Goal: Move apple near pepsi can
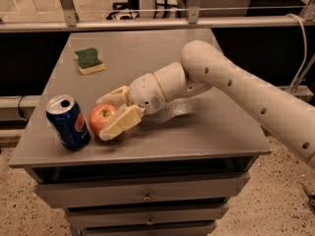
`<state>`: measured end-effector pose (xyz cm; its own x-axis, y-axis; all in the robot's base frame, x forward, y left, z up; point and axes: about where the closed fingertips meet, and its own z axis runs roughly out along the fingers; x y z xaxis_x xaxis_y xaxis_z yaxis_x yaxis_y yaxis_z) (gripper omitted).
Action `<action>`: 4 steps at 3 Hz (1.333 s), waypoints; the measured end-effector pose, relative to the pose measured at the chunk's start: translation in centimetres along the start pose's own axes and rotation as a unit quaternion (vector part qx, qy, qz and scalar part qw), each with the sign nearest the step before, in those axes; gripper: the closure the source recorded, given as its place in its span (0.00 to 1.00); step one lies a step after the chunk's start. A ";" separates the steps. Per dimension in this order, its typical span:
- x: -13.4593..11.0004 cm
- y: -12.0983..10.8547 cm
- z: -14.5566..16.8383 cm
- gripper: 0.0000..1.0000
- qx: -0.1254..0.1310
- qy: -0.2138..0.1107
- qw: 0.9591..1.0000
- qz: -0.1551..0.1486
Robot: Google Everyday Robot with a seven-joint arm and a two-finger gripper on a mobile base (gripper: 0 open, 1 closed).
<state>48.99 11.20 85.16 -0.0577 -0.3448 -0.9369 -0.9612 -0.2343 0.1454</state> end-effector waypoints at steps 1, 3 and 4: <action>0.0 0.0 0.0 0.00 -0.001 0.001 1.000 -0.001; -4.3 -0.8 -5.7 0.00 0.072 0.045 0.994 -0.071; -8.2 -2.4 -13.0 0.00 0.146 0.059 0.979 -0.126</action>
Offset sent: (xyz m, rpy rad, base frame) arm 0.0069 -0.0185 0.0195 -0.0294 -0.0877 -0.0283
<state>55.27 2.77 96.68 0.2071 -0.4164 -0.8853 -0.9779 -0.0627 -0.1993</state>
